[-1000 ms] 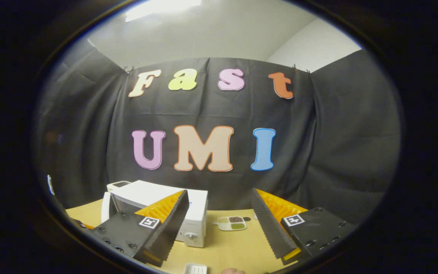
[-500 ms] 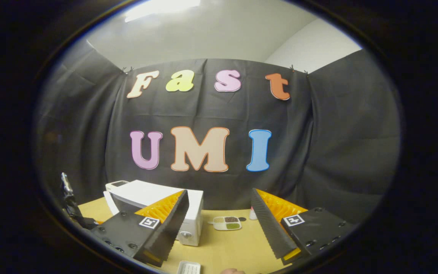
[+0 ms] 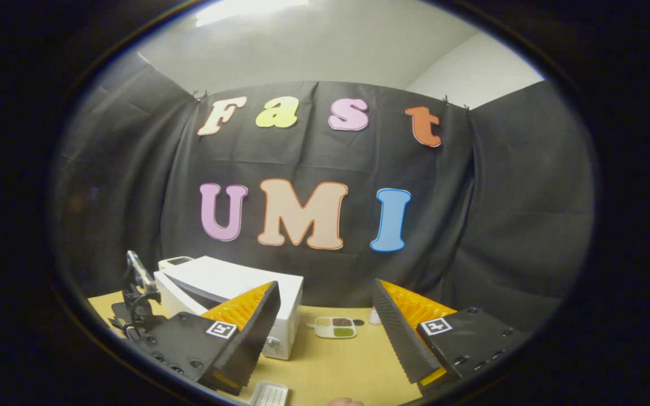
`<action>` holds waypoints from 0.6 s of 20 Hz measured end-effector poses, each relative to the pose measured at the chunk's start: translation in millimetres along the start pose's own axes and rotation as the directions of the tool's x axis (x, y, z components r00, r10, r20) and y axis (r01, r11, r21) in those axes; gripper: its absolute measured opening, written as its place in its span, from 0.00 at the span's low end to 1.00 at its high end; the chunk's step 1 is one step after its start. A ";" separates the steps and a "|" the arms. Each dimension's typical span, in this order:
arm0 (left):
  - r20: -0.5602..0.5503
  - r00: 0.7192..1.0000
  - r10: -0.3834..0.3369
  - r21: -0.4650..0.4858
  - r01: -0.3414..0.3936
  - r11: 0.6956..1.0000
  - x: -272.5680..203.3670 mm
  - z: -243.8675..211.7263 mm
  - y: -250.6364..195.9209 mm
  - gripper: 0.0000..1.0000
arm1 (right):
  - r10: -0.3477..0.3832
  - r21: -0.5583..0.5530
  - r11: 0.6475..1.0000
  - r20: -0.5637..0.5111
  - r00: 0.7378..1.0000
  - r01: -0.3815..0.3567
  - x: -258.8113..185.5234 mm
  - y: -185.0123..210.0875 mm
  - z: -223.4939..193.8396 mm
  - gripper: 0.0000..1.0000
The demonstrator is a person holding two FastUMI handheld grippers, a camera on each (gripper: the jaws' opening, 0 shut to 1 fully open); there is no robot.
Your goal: Open the microwave oven with the left hand, put the food in, and close the microwave oven.
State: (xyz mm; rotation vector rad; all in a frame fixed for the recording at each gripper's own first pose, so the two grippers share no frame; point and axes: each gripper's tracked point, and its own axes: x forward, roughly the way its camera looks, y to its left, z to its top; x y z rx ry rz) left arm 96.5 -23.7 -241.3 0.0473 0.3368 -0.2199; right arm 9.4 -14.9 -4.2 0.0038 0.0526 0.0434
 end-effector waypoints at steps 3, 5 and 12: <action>0.006 1.000 0.012 0.016 -0.012 1.000 9.2 2.4 1.8 0.00 | 0.012 -0.016 1.000 -0.009 1.000 -0.012 4.2 0.6 -3.8 0.96; 0.003 1.000 0.022 0.013 -0.022 1.000 20.5 4.4 2.5 0.00 | 0.025 -0.023 0.999 -0.013 1.000 -0.025 6.0 2.7 -6.0 0.96; 0.007 0.999 0.036 -0.006 -0.036 0.999 44.4 11.0 6.3 0.00 | 0.056 -0.004 0.998 -0.018 0.998 -0.056 25.4 4.0 -7.1 0.96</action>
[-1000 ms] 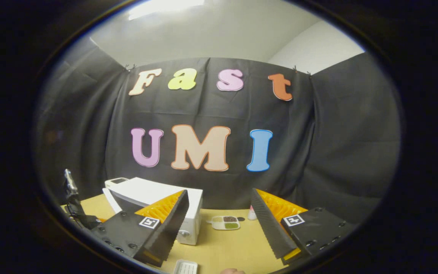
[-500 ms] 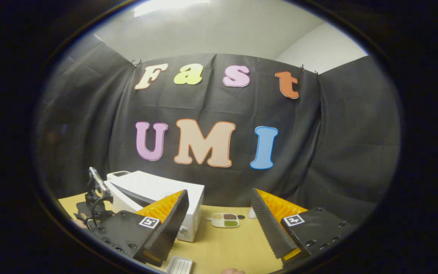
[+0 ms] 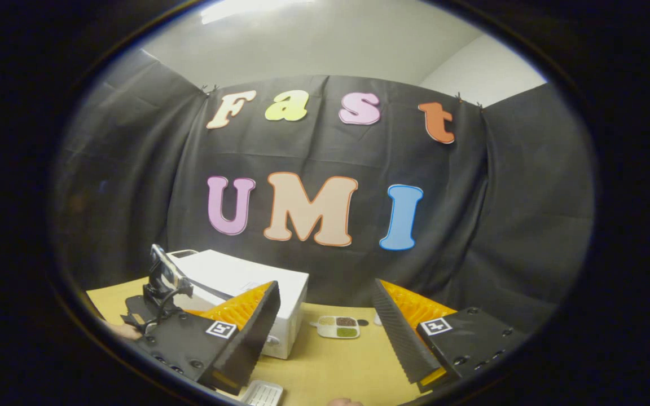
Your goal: Open the microwave oven with the left hand, put the food in, and close the microwave oven.
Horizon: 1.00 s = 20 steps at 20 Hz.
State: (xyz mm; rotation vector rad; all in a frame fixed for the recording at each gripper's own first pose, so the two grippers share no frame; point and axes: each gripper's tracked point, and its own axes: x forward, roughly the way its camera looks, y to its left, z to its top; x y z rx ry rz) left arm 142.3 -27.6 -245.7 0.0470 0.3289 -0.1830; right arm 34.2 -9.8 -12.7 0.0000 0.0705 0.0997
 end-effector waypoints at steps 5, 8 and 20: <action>0.000 1.000 0.021 -0.027 -0.021 0.999 14.0 3.2 -0.3 0.00 | 0.016 -0.036 0.999 0.002 1.000 -0.016 8.2 -2.0 -1.8 0.96; 0.011 1.000 0.022 -0.013 -0.022 1.000 17.7 7.0 -7.5 0.00 | 0.014 -0.057 0.998 0.007 1.000 -0.014 10.1 -7.9 -2.7 0.97; 0.083 0.996 0.027 0.019 -0.028 0.999 7.8 51.8 -6.0 0.01 | -0.009 -0.040 0.999 0.008 1.000 0.009 9.2 -17.3 -8.6 1.00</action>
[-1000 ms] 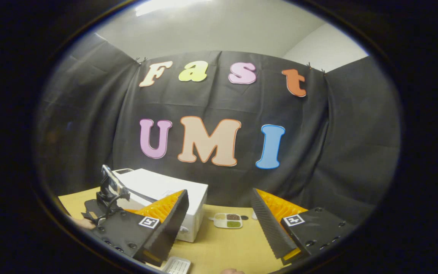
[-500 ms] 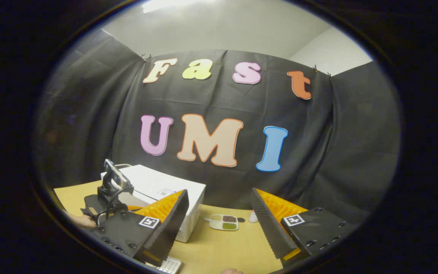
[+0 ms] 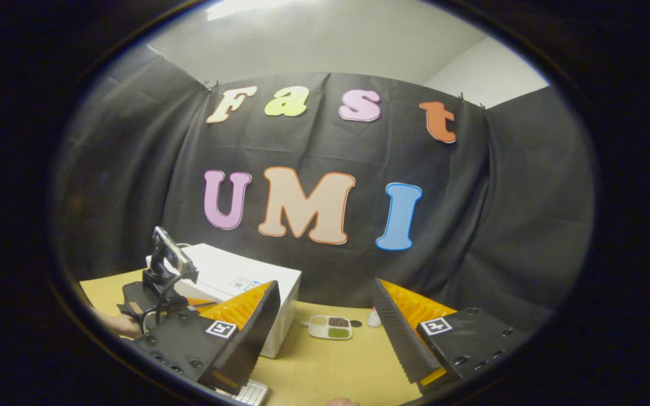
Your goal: Open the microwave oven with the left hand, put the food in, and close the microwave oven.
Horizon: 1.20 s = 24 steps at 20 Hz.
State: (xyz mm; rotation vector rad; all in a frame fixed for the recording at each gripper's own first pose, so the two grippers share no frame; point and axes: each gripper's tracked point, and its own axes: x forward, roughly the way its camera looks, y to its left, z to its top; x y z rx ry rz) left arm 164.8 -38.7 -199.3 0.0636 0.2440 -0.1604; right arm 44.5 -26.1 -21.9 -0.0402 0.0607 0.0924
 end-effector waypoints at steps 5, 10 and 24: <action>0.162 0.986 0.041 -0.063 -0.031 0.998 -53.4 99.5 20.3 0.12 | 0.004 0.051 0.999 0.027 1.000 -0.006 4.3 5.7 8.9 0.96; 0.261 0.960 0.098 -0.090 -0.077 0.993 -119.2 173.8 46.3 0.96 | -0.014 0.100 0.995 0.053 0.999 0.009 7.2 2.7 16.2 0.97; 0.276 0.953 0.124 -0.107 -0.098 0.989 -195.9 193.1 49.6 0.96 | -0.012 0.038 0.999 0.077 0.997 0.010 -20.8 -0.6 25.4 0.97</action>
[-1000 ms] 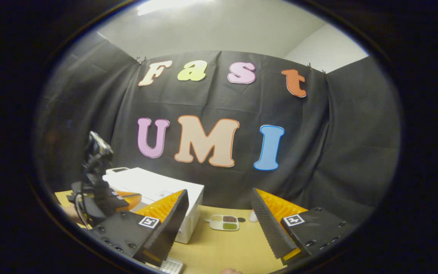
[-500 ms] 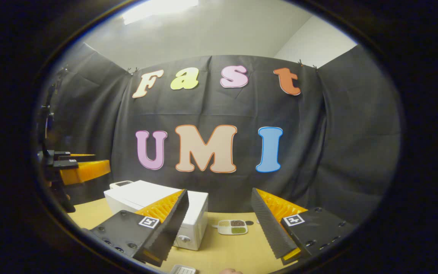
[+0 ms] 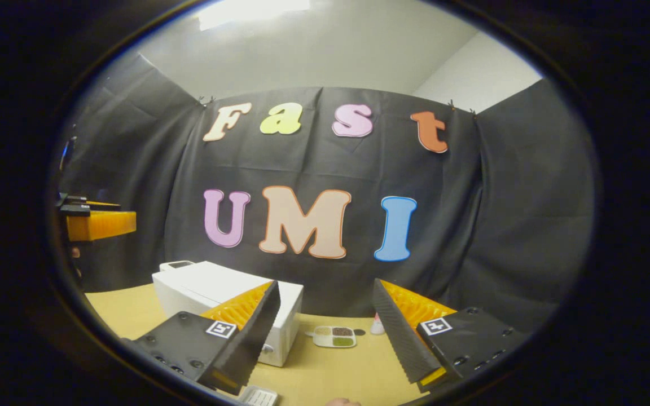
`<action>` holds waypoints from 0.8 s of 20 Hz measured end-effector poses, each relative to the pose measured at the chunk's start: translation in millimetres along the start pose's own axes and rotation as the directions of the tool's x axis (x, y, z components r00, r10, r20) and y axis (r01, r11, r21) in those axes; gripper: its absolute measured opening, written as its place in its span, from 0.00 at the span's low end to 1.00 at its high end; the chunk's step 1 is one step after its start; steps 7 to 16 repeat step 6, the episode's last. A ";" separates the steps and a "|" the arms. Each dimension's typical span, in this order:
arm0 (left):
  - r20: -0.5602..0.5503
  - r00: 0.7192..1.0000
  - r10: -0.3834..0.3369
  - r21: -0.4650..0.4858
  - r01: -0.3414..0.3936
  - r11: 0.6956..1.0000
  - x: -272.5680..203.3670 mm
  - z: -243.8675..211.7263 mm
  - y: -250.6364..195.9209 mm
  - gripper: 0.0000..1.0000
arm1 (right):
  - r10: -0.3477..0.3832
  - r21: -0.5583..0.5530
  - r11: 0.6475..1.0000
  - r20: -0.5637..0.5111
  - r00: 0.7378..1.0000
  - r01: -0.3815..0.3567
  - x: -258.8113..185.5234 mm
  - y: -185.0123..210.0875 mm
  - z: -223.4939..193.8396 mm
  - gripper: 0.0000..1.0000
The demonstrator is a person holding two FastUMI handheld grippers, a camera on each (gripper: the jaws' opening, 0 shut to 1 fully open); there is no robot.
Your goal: Open the microwave oven with the left hand, put the food in, and close the microwave oven.
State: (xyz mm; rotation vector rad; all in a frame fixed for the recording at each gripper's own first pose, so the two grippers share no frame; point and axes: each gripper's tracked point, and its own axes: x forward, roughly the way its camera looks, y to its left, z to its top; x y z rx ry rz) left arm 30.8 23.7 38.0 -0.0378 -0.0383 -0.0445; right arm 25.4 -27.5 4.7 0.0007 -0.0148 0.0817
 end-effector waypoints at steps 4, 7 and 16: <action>-0.001 1.000 -0.018 0.002 0.018 1.000 4.4 1.7 -6.5 0.96 | 0.002 -0.007 1.000 -0.003 1.000 -0.002 -3.5 -0.8 -0.4 0.97; -0.014 1.000 -0.022 0.010 0.022 1.000 6.2 -2.7 -7.5 0.96 | -0.001 0.007 1.000 -0.009 1.000 0.001 -1.8 -3.5 -1.9 1.00; -0.014 1.000 -0.022 0.010 0.022 1.000 6.2 -2.7 -7.5 0.96 | -0.001 0.007 1.000 -0.009 1.000 0.001 -1.8 -3.5 -1.9 1.00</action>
